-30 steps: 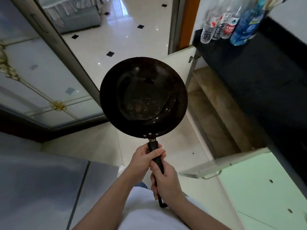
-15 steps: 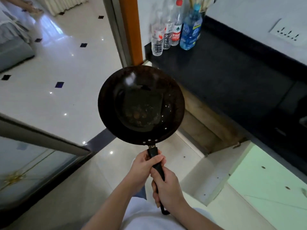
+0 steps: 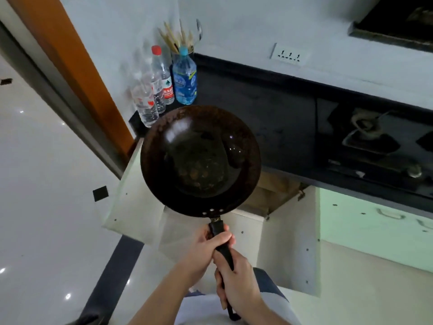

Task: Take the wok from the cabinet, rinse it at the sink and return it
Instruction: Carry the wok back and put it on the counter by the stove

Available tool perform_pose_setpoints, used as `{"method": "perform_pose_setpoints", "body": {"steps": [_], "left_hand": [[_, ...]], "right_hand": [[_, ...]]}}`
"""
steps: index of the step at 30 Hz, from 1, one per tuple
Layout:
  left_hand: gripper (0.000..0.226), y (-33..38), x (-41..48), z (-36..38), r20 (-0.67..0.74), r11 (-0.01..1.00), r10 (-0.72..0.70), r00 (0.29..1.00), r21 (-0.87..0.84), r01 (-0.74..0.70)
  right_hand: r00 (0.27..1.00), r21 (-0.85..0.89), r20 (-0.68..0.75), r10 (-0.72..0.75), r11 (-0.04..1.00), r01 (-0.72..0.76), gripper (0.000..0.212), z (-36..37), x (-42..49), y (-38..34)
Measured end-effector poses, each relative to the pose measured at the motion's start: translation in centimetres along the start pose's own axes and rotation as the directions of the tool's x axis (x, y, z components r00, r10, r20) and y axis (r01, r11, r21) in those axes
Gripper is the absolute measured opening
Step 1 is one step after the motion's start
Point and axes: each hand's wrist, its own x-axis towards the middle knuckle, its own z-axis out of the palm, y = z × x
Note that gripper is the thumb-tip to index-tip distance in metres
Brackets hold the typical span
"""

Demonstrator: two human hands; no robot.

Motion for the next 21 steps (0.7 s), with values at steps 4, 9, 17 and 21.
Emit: {"method": "perform_pose_setpoints", "body": {"steps": [4,9,17,21], "left_hand": [[0.006,1.5,1.9,0.9,0.107,0.998,-0.004,0.994,0.056,-0.002],[0.007,3.1,5.1,2.5,0.187,0.990,-0.056,0.981,0.135,0.031],[0.012,7.6,13.2,5.8,0.165,0.982,-0.096,0.982,0.177,0.067],[0.011,10.5,18.0,8.1,0.151,0.983,-0.092,0.984,0.174,0.066]], "right_hand": [[0.993,0.051,-0.117,-0.007,0.999,0.013,0.021,-0.4,0.6,-1.0],[0.979,0.116,-0.202,0.011,0.993,0.013,0.025,-1.4,2.9,-1.7],[0.979,0.211,-0.203,0.016,0.977,0.028,0.027,-5.5,10.3,-5.2],[0.978,0.223,-0.207,-0.011,0.973,0.059,0.027,-8.5,14.4,-8.4]]}}
